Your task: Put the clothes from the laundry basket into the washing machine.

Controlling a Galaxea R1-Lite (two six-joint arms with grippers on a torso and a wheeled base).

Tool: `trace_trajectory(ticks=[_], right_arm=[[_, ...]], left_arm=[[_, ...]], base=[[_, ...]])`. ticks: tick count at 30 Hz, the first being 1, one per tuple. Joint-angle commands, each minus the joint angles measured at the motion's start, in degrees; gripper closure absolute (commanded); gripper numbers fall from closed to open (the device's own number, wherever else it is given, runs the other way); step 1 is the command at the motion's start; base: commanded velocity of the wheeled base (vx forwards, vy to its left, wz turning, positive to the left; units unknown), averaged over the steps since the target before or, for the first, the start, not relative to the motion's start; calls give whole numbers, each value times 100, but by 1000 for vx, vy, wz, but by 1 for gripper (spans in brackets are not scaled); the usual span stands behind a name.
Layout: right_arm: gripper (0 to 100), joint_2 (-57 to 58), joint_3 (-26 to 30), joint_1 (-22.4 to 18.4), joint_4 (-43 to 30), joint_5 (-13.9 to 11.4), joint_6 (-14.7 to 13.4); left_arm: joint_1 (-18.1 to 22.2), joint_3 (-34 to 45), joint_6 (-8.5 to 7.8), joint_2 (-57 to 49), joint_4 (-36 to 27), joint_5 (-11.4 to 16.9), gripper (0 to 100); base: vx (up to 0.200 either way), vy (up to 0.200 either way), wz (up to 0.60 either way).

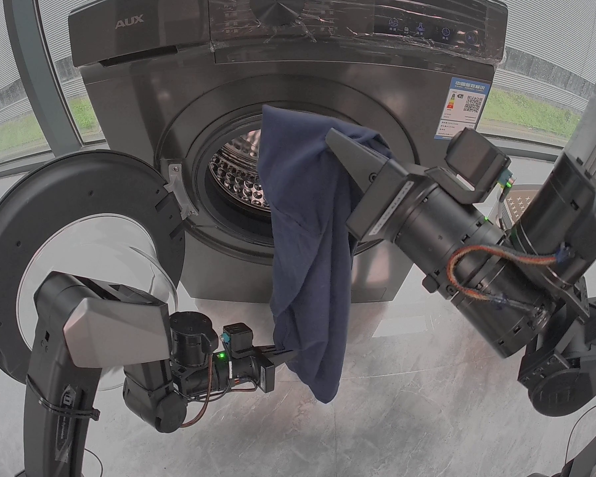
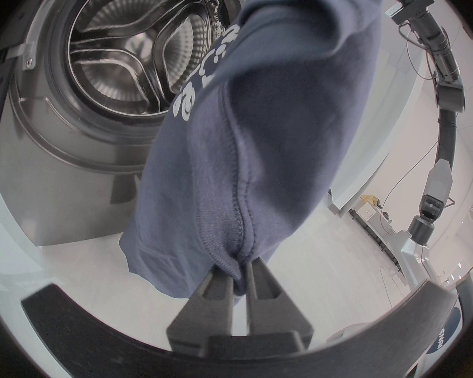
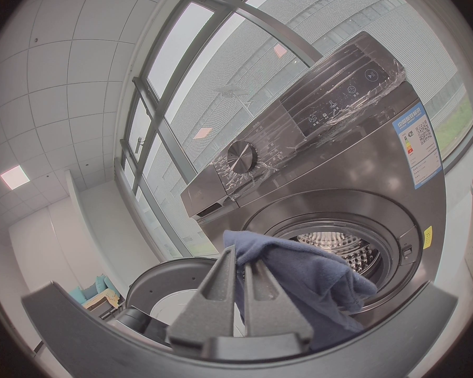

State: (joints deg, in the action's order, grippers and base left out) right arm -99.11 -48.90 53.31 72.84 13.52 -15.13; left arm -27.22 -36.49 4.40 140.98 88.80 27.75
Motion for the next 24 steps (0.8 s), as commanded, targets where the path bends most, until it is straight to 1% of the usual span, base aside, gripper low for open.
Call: trace_trajectory(ticks=[1, 3, 7, 10, 12, 14, 15, 18, 20, 23, 24], right_arm=[[100, -12, 21, -119, 2, 2, 54], [100, -3, 21, -189, 2, 2, 54], [100, 14, 29, -330, -15, 2, 71], [100, 32, 82, -567, -24, 2, 133], [100, 41, 108, -638, -7, 2, 159], [100, 58, 205, -787, 2, -7, 159], [100, 58, 205, -787, 2, -7, 159], [100, 155, 390, -954, -15, -7, 159], [100, 181, 478, -989, -7, 2, 159], [100, 217, 768, -1086, 11, 2, 159], [100, 217, 829, -1130, 2, 2, 168]], left_arm=[[-2, 353, -18, -642, 15, -6, 100], [-20, 511, -18, -924, 6, -59, 100], [-38, 722, -27, -1337, 15, -261, 100], [24, 915, -27, -1820, 6, -410, 100], [33, 986, -18, -1996, 6, -428, 100], [112, 1161, -18, -2400, 6, -463, 100], [112, 1161, -18, -2400, 6, -463, 100], [323, 1495, 35, -2971, 15, -472, 100], [419, 1601, 26, -3103, 6, -454, 100], [833, 1829, 43, -3472, 24, -419, 100], [894, 1847, 43, -3508, 24, -410, 100]], base=[[0, 0, 0], [0, 0, 0], [0, 0, 0], [0, 0, 0], [0, 0, 0], [0, 0, 0], [0, 0, 0], [0, 0, 0], [0, 0, 0], [0, 0, 0], [0, 0, 0]])
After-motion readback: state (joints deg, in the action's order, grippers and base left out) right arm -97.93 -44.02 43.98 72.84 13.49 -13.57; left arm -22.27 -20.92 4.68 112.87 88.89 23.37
